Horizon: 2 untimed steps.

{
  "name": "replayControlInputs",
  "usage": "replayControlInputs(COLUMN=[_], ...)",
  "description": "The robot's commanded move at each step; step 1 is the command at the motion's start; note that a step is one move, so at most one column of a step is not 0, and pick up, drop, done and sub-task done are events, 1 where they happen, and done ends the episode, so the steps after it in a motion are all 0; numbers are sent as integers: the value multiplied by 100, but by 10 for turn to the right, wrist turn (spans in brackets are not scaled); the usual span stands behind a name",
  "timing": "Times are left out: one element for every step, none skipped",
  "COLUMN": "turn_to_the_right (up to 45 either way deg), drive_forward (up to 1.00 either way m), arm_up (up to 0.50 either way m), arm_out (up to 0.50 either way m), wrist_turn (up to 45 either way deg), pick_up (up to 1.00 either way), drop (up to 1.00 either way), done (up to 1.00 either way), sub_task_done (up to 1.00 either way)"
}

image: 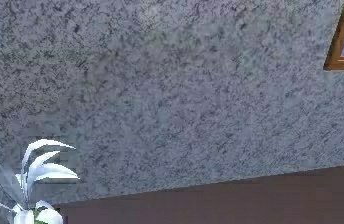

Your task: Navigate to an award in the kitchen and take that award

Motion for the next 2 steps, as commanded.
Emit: replayControlInputs(turn_to_the_right=[0, 450], drive_forward=[65, 0], arm_up=[0, 0], arm_out=[0, 0], wrist_turn=[0, 0], pick_up=[0, 0], drop=[0, 0], done=[0, 0], sub_task_done=[0, 0])
